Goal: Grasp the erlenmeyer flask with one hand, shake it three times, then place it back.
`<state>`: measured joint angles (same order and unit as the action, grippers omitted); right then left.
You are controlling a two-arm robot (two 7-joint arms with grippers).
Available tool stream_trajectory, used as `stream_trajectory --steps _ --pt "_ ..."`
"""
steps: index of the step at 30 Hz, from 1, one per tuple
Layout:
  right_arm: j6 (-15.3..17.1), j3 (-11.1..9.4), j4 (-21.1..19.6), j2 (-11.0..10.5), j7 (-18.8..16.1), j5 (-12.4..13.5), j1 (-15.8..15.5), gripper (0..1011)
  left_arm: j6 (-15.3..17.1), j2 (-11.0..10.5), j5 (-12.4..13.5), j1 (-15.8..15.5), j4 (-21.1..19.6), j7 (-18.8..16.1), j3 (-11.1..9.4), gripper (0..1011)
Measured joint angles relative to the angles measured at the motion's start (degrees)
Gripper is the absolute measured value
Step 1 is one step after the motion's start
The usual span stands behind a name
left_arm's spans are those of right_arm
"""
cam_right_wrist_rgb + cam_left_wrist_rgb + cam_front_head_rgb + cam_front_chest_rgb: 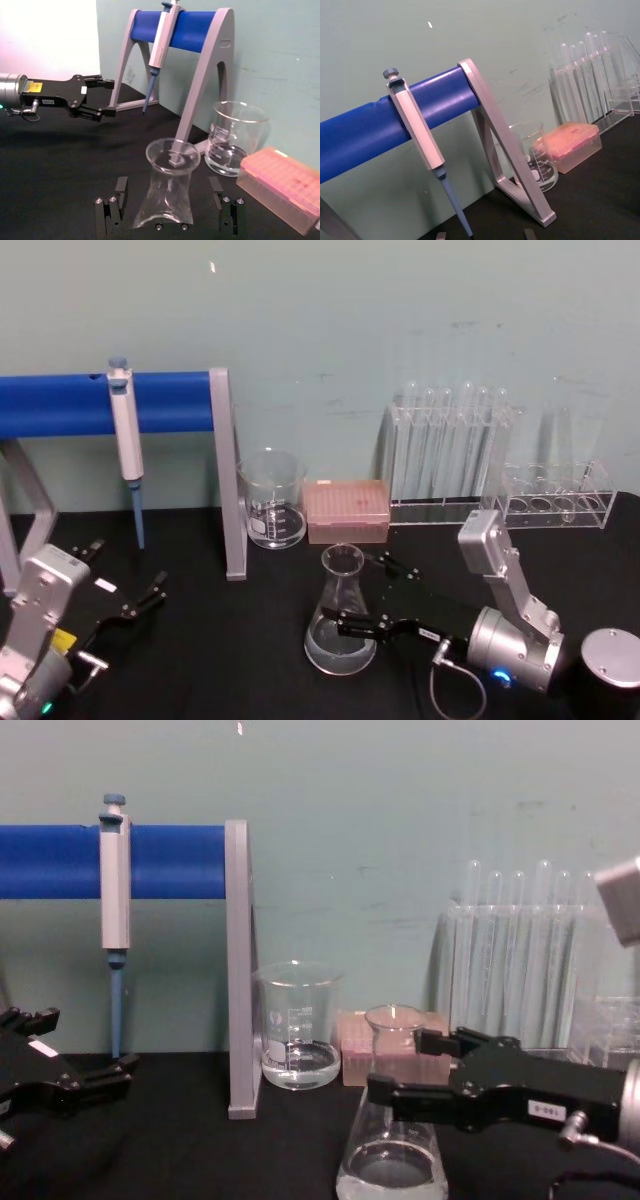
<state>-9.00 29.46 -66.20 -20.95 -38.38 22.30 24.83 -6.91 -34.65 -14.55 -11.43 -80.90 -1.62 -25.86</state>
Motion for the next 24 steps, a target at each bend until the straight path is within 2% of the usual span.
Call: stream_trajectory --steps 14,24 --pt "2.36 -2.58 -6.23 -3.76 3.61 -0.04 -5.04 1003 0.0 0.0 0.0 0.0 0.0 0.0 0.0 1001" --pt "3.77 -4.88 -9.33 -5.66 6.06 0.03 -8.31 1003 0.0 0.0 0.0 0.0 0.01 0.0 0.0 1001"
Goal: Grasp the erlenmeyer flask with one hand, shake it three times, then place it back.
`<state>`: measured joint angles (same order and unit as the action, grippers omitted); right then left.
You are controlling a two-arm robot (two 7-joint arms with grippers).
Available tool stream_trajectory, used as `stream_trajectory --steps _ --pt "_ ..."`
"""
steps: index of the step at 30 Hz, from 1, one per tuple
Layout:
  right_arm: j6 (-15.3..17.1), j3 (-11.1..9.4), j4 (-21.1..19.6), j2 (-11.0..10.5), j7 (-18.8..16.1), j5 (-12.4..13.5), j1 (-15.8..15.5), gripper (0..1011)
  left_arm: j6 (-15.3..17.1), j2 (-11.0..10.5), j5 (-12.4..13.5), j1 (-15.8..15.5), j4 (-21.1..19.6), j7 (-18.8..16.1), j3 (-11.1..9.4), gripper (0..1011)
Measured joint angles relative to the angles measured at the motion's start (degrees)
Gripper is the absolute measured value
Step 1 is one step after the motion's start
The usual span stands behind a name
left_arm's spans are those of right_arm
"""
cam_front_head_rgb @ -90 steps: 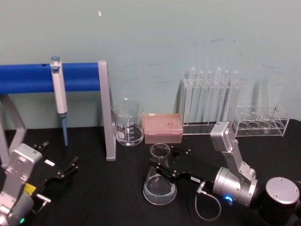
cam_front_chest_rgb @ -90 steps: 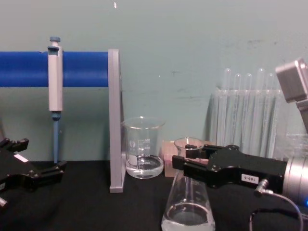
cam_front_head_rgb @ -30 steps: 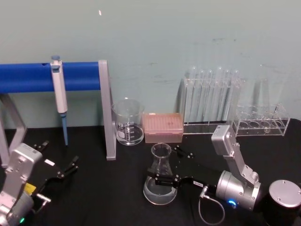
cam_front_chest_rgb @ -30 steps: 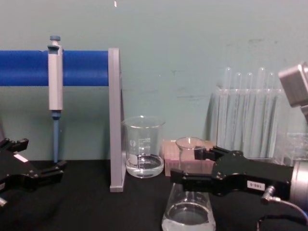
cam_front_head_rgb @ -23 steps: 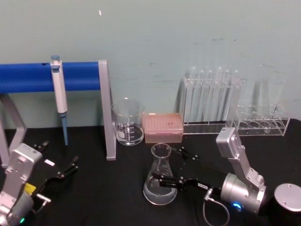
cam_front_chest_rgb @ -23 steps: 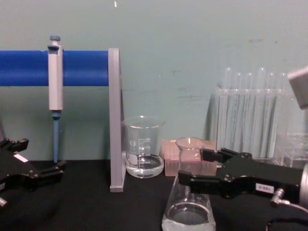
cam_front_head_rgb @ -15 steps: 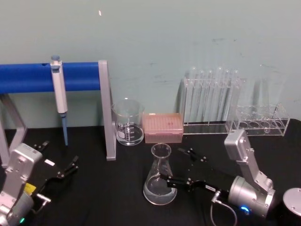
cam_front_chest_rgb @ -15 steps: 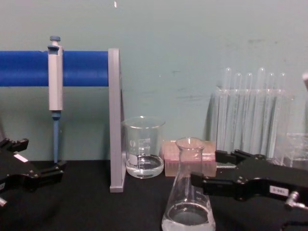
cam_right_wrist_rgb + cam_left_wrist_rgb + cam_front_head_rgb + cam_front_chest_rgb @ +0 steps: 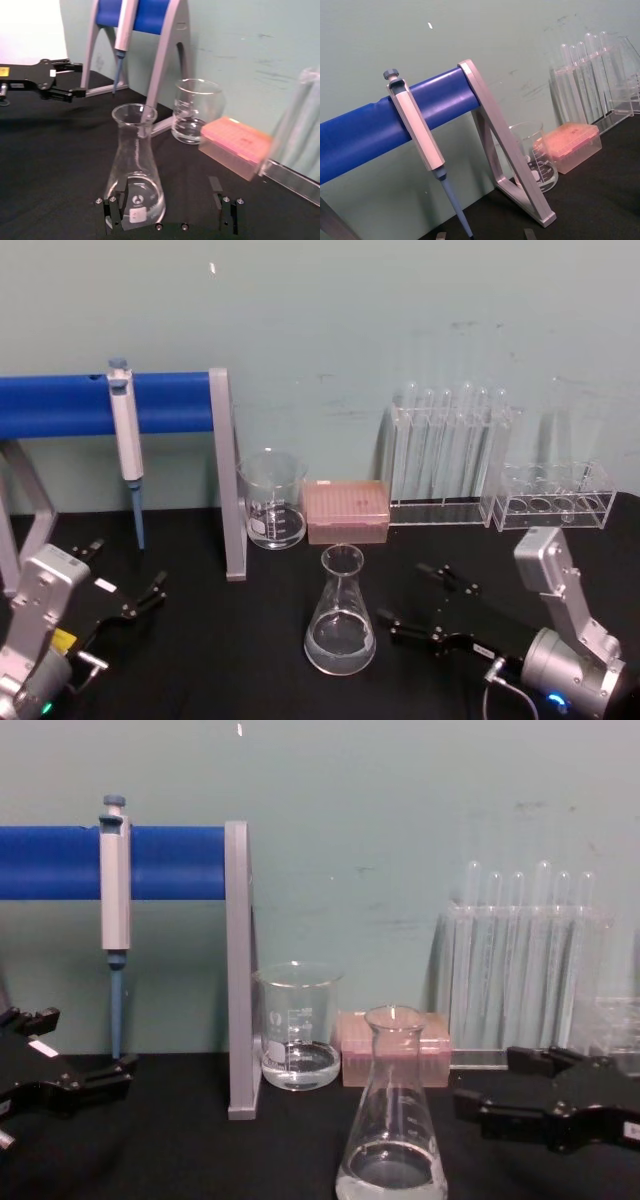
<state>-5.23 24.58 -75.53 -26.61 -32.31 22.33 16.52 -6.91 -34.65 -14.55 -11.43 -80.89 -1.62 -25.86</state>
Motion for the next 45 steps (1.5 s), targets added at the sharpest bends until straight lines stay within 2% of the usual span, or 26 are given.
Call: stream_trajectory --steps 6,9,15,19,25,36,45 --pt "0.19 -1.7 -1.35 0.01 2.91 -0.37 -1.5 1003 0.0 0.0 0.0 0.0 0.0 0.0 0.0 1001" --pt "0.2 -2.5 -1.83 0.62 5.28 -1.44 -2.01 1003 0.0 0.0 0.0 0.0 0.0 0.0 0.0 1001" --pt "-0.6 -4.16 -2.34 3.11 11.42 -4.51 -2.82 1003 0.0 0.0 0.0 0.0 -0.01 0.0 0.0 1001" --pt "-1.12 -4.96 -2.05 4.54 13.87 -5.56 -2.87 1003 0.0 0.0 0.0 0.0 0.0 0.0 0.0 1001" --pt "-1.34 -7.0 -0.45 7.86 18.93 -7.01 -2.32 1003 0.0 0.0 0.0 0.0 -0.01 0.0 0.0 1001" --pt "0.97 -9.28 1.85 11.59 23.62 -8.63 -1.01 1003 0.0 0.0 0.0 0.0 0.0 0.0 0.0 1001" --pt "3.22 -10.57 2.33 13.13 25.72 -10.38 -1.18 1003 0.0 0.0 0.0 0.0 0.0 0.0 0.0 1001"
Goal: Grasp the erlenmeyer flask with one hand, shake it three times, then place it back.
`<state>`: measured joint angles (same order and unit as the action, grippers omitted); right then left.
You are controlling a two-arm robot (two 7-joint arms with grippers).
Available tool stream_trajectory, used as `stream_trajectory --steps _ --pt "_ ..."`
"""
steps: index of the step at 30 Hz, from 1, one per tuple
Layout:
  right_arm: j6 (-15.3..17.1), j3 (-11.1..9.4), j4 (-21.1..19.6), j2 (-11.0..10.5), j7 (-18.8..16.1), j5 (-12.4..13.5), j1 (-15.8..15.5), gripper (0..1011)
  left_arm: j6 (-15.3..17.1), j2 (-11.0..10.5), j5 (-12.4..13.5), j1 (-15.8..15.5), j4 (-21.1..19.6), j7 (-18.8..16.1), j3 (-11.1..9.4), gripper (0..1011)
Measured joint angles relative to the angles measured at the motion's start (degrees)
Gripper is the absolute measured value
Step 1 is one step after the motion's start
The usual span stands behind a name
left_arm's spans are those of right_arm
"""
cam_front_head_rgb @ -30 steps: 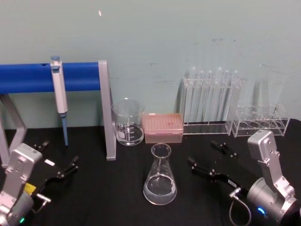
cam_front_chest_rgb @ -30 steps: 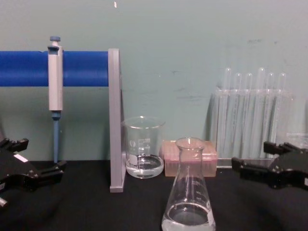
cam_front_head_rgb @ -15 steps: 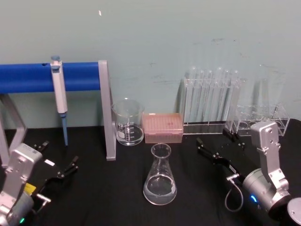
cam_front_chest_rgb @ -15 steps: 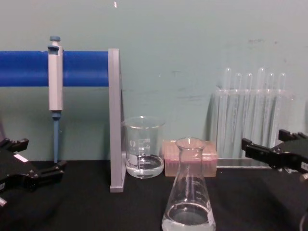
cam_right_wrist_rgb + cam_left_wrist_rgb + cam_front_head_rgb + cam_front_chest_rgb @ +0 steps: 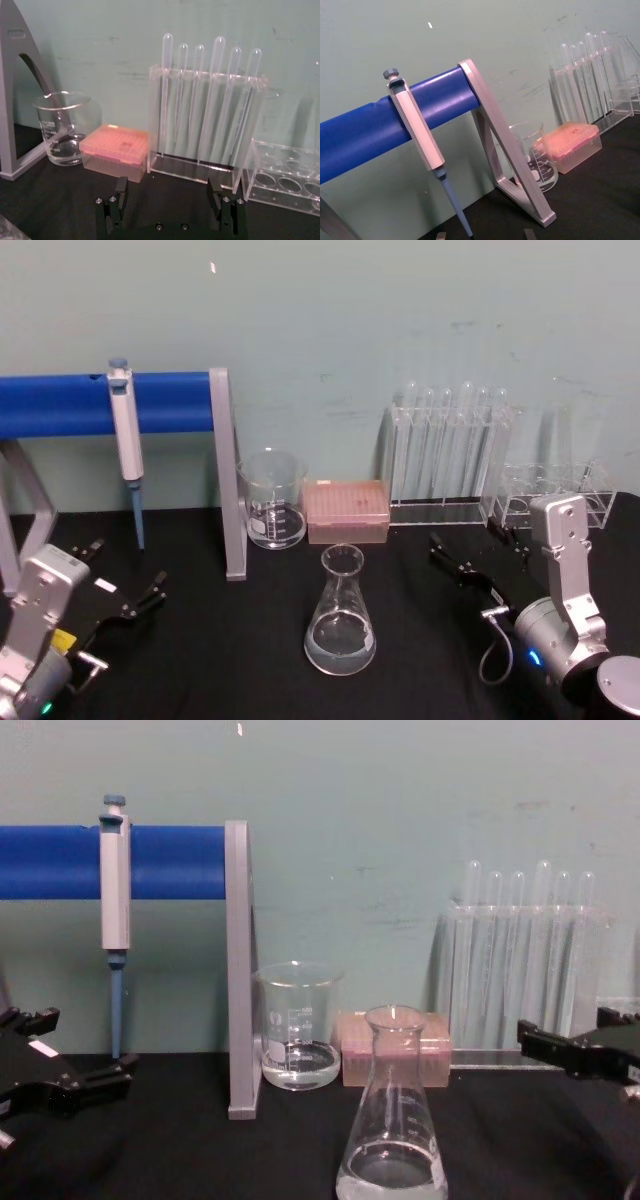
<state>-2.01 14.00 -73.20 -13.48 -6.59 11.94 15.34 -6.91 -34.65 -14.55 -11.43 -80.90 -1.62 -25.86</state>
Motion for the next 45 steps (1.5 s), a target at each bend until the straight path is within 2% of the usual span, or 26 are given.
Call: stream_trajectory --steps 17,23,45 --pt "1.35 -1.49 0.19 1.36 -0.63 -2.5 -1.12 1003 0.0 0.0 0.0 0.0 0.0 0.0 0.0 1001" --pt "2.25 -2.21 0.24 1.6 -2.2 -2.44 -1.11 1003 0.0 0.0 0.0 0.0 0.0 0.0 0.0 1001" --pt "2.0 -1.98 0.24 1.52 -1.82 -2.43 -1.1 1003 0.0 0.0 0.0 0.0 0.0 0.0 0.0 1002"
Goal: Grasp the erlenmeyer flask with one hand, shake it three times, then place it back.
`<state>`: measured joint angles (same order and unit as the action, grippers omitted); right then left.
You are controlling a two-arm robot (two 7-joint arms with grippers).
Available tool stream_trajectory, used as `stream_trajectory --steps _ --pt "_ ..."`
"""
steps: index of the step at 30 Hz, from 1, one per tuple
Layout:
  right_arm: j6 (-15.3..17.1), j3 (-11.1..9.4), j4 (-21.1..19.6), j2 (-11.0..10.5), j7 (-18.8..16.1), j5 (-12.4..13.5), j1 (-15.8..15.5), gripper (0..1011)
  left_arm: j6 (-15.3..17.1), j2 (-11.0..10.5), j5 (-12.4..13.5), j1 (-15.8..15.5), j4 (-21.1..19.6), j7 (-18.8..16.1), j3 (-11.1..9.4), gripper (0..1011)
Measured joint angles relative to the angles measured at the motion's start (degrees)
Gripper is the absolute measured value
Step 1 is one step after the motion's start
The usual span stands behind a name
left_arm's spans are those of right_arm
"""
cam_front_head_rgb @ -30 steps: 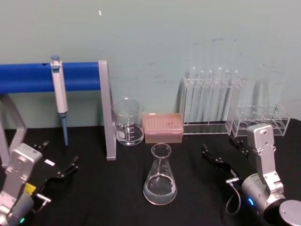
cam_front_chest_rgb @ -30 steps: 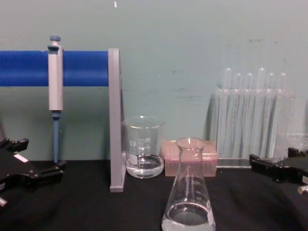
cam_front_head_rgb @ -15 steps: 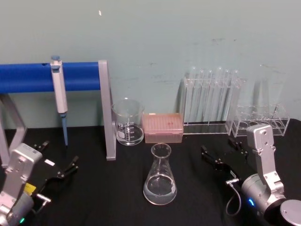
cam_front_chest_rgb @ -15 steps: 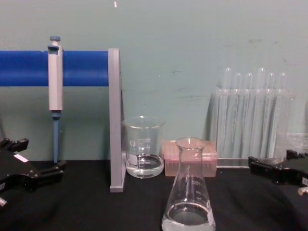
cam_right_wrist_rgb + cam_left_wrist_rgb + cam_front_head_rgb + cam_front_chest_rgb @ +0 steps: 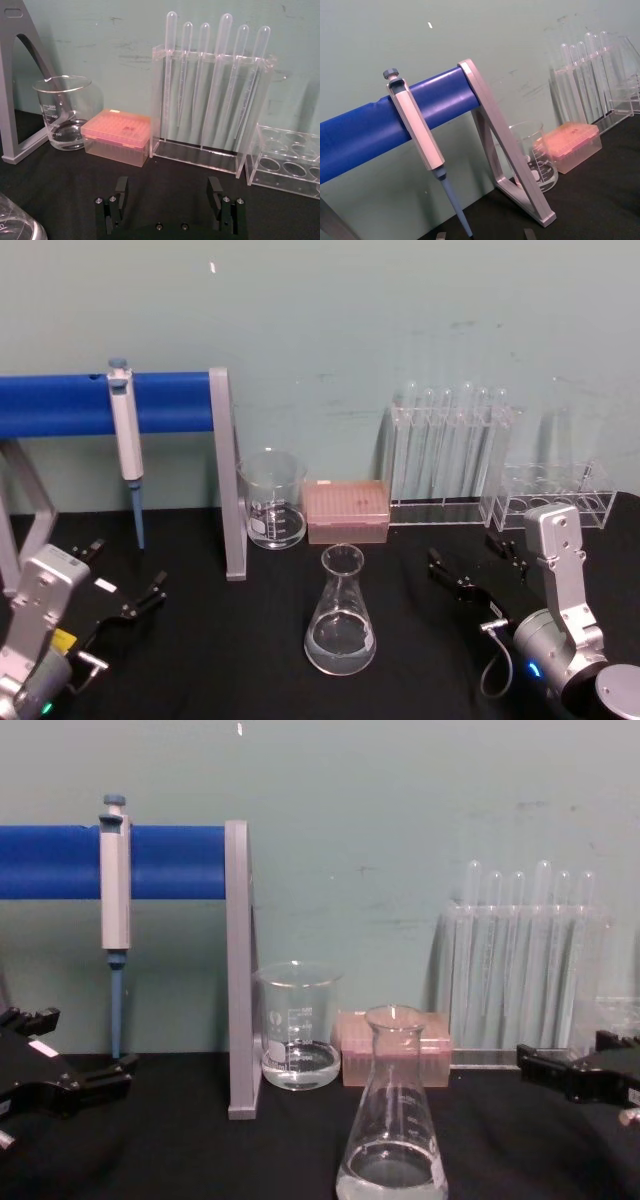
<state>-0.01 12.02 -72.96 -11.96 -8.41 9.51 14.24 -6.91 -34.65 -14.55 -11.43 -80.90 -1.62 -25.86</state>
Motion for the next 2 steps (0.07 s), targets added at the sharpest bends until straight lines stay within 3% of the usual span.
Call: stream_trajectory --steps 2 --pt "-0.02 0.02 0.0 0.0 0.01 0.0 0.0 1003 0.0 0.0 0.0 0.0 0.0 0.0 0.0 1001"
